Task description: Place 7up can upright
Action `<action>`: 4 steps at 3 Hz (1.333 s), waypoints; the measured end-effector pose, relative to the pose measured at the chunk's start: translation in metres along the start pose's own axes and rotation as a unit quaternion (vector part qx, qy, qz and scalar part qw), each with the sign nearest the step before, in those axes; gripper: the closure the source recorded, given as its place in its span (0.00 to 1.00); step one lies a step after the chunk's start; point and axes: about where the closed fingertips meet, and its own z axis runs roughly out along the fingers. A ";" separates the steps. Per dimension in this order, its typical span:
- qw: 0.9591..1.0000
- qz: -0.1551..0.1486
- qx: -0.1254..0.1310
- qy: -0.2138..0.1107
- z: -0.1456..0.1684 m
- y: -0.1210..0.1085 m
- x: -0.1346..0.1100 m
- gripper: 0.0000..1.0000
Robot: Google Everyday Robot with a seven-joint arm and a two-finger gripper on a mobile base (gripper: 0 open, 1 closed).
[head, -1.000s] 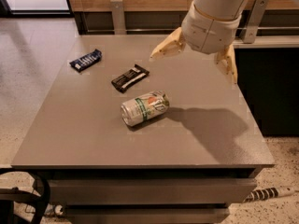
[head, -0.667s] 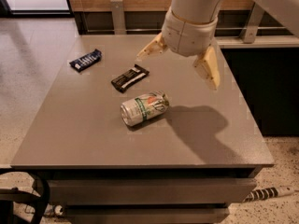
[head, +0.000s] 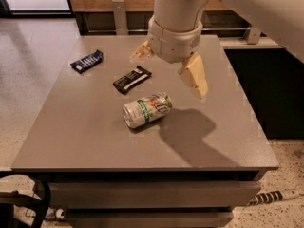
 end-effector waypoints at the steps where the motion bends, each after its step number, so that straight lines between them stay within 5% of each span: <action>1: 1.000 -0.017 -0.006 0.003 0.001 0.003 -0.002 0.00; 4: 0.997 0.023 -0.019 0.078 0.045 0.035 0.024 0.00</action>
Offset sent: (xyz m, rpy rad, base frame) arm 0.0175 0.0243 -0.0254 0.0931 0.1221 -0.1263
